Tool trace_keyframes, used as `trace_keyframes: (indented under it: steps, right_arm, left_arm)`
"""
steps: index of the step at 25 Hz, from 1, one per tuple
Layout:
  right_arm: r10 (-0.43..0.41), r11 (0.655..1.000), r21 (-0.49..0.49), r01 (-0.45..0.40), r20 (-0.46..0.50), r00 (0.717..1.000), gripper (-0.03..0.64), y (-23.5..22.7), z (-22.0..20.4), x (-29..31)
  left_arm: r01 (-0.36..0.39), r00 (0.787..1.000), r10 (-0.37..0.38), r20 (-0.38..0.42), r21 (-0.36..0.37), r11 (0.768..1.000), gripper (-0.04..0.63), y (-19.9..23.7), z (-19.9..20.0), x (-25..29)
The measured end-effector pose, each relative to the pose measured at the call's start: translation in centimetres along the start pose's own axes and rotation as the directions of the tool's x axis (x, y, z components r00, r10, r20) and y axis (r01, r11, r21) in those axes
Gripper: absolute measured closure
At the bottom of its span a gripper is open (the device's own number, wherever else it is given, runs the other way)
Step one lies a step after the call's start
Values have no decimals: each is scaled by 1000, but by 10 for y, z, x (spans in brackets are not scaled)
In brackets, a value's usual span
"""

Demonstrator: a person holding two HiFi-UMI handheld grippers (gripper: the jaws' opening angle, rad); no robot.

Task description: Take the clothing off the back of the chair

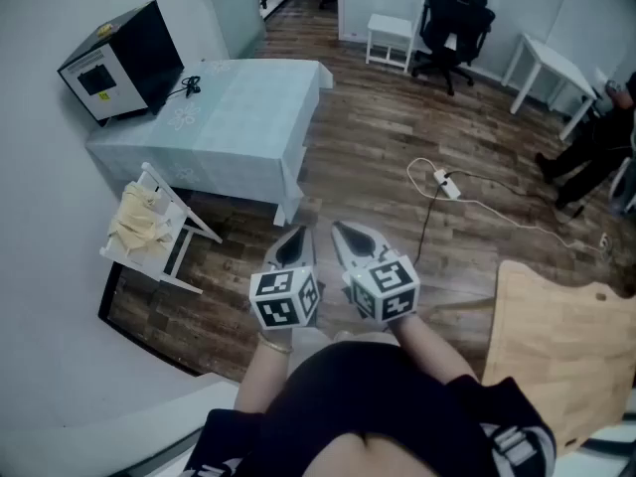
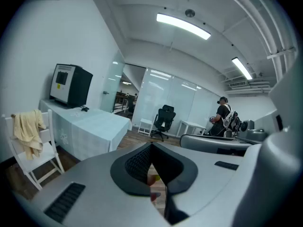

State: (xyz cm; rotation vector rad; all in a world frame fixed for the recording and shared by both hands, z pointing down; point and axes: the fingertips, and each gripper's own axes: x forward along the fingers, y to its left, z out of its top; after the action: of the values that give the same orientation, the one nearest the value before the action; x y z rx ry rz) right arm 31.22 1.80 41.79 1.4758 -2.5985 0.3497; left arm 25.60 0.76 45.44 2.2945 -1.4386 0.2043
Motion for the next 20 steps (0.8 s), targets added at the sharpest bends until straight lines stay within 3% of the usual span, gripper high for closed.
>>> trace_keyframes:
  steps: [20]
  right_arm:
    - [32, 997, 74, -30, -27, 999, 604, 17, -13, 23]
  left_arm:
    - [-5, 1000, 5, -8, -17, 1000, 595, 28, 1, -3]
